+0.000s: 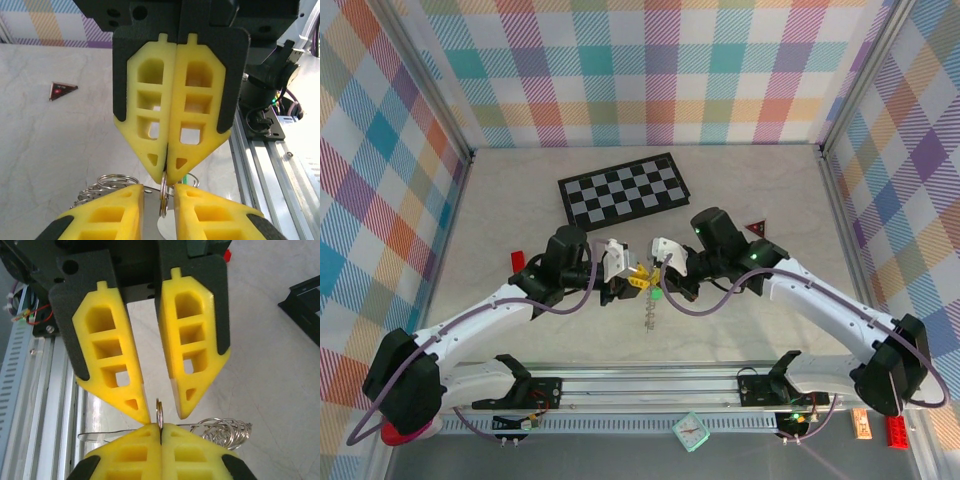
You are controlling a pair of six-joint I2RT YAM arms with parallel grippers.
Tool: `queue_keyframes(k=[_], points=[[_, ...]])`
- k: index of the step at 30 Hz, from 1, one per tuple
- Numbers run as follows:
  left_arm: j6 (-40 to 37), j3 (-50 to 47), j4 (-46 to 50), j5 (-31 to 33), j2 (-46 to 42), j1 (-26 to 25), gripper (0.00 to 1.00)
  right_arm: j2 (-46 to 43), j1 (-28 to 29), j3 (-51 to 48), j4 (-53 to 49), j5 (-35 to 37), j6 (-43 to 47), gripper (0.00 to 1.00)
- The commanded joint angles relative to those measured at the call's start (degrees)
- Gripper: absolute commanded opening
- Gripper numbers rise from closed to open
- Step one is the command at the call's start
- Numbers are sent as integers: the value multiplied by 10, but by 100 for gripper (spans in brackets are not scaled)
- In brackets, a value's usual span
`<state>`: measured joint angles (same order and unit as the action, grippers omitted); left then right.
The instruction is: Put the keys on the keyring
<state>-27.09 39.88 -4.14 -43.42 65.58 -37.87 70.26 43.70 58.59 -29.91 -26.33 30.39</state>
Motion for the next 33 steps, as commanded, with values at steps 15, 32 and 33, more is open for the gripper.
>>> queue_keyframes(k=[15,32,33], points=[[-14,11,2,-18,1,-7,0,-17,5,-15,78,-62,-28,7],[118,-72,-205,-34,-13,-7,0,-65,-52,-122,162,-100,-118,25],[123,-73,-213,-35,-12,-7,0,-65,-51,-123,166,-101,-120,25]])
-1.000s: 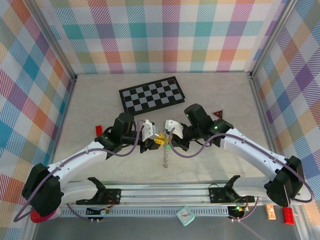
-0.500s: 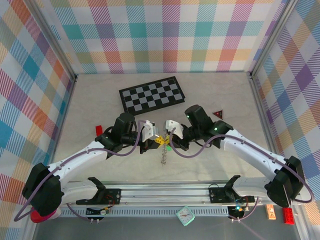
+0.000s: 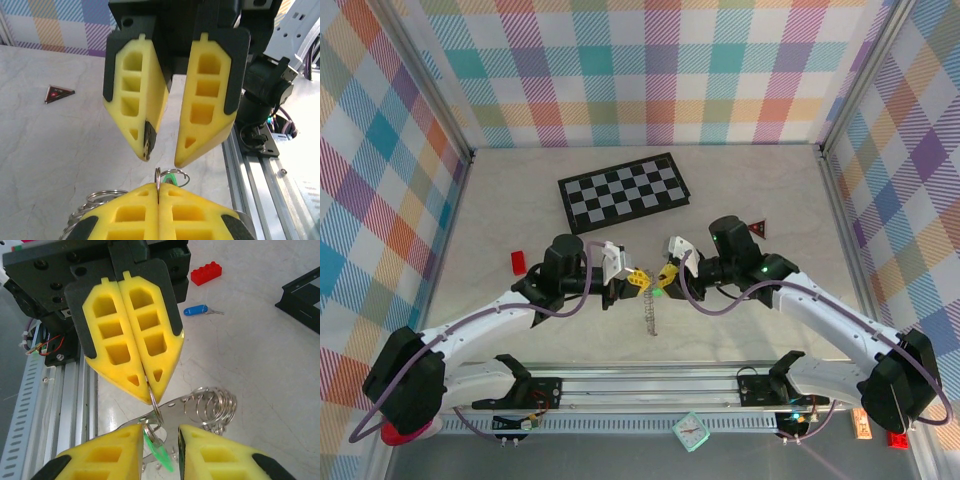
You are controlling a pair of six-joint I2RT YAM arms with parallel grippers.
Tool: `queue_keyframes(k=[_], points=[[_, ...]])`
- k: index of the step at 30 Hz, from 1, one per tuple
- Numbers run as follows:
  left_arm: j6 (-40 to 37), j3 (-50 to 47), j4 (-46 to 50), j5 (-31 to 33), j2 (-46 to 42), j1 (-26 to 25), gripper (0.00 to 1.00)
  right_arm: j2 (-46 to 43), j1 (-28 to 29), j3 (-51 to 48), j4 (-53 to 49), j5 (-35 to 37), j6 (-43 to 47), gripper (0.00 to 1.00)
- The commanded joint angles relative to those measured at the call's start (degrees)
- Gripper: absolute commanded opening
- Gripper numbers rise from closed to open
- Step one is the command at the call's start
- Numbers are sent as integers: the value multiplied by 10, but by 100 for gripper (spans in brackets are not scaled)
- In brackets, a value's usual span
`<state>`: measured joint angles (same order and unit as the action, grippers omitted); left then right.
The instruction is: Put the keys on the keyring
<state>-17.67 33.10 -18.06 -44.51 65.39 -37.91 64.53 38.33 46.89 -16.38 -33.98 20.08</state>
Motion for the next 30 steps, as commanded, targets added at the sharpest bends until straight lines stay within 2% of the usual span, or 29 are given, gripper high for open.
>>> queue_keyframes(k=[1,5,13,17,26,30], points=[[32,-7,-78,-24,-9,-7,0,-7,2,-7,34,-25,-18,24],[45,-9,-89,-17,-6,-7,0,-7,2,-9,40,-18,-22,24],[69,-12,-100,-7,0,-7,0,-102,3,-67,87,97,-9,29],[74,-12,-113,-8,6,-7,0,-86,2,-61,59,64,-5,31],[77,-11,-117,-8,8,-7,0,-36,5,-53,87,-8,-32,31],[78,-10,-121,-7,9,-7,0,-18,14,-49,94,-5,-31,22]])
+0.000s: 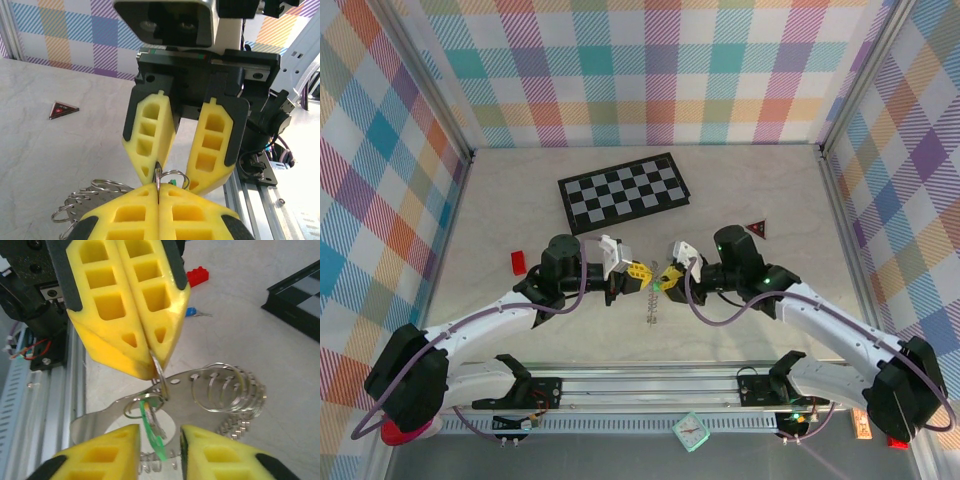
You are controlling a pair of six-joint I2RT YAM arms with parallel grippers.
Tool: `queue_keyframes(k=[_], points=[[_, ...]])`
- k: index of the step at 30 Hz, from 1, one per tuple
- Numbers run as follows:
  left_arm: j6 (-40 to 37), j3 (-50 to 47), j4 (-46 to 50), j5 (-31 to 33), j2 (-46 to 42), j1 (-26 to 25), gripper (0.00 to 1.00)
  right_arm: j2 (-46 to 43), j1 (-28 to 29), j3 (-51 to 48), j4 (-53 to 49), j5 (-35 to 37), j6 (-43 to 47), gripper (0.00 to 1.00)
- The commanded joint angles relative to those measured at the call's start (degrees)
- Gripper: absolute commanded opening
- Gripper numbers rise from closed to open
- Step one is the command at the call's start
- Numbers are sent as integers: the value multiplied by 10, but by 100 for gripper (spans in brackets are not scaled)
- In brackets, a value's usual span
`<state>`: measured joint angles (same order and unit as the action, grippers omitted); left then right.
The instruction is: Put the keys on the keyring
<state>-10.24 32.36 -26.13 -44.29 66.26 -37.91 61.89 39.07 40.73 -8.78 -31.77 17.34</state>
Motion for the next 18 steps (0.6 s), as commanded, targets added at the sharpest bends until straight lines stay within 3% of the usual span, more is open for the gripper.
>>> queue_keyframes(k=[1,7,13,15,18], points=[[4,-3,-41,-9,1,-7,0,12,7,15,19,-26,-2,20],[4,-4,-51,3,4,-7,0,47,31,39,16,-33,6,1],[-11,0,-36,7,3,-7,0,73,46,70,-45,5,40,0],[-24,2,-16,9,0,-7,0,60,45,66,-48,24,41,5],[-34,1,-6,10,-5,-7,0,35,45,55,-54,50,40,20]])
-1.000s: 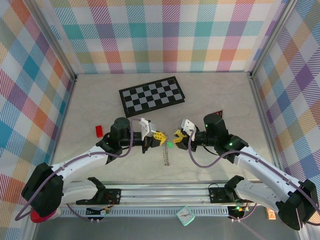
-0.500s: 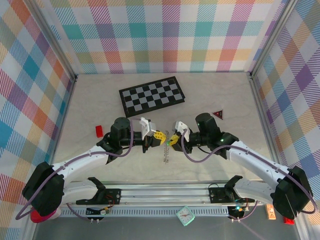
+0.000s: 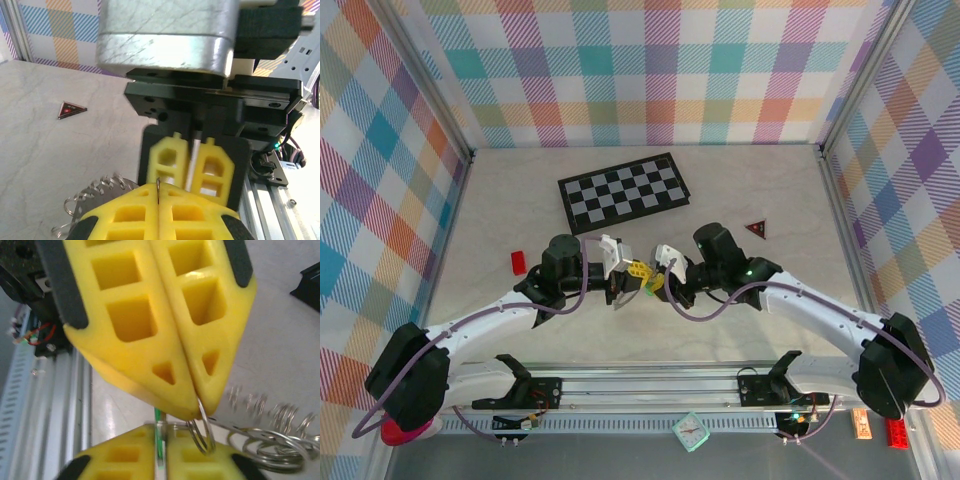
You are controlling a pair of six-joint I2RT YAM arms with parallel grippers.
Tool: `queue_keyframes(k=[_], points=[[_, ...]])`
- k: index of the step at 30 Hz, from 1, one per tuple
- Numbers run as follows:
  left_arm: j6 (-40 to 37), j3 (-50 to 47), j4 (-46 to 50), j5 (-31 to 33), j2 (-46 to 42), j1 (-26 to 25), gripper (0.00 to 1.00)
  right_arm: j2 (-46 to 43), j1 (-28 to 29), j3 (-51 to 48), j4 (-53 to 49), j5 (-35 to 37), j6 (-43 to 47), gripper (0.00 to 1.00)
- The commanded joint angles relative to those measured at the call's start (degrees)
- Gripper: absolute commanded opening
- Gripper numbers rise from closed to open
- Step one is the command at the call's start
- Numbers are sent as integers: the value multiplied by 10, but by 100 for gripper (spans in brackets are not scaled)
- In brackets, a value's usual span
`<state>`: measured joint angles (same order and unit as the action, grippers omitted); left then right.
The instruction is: Put the keys on the keyring
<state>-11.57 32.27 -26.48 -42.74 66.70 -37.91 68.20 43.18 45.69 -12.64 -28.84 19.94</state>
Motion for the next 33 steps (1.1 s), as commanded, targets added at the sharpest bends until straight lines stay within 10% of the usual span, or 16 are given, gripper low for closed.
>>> queue_keyframes(k=[1,33], points=[[-23,2,-2,-6,-10,-7,0,-36,3,3,-17,26,14,23],[-27,-3,-14,-39,-18,-7,0,-50,-28,-28,73,-26,-51,24]])
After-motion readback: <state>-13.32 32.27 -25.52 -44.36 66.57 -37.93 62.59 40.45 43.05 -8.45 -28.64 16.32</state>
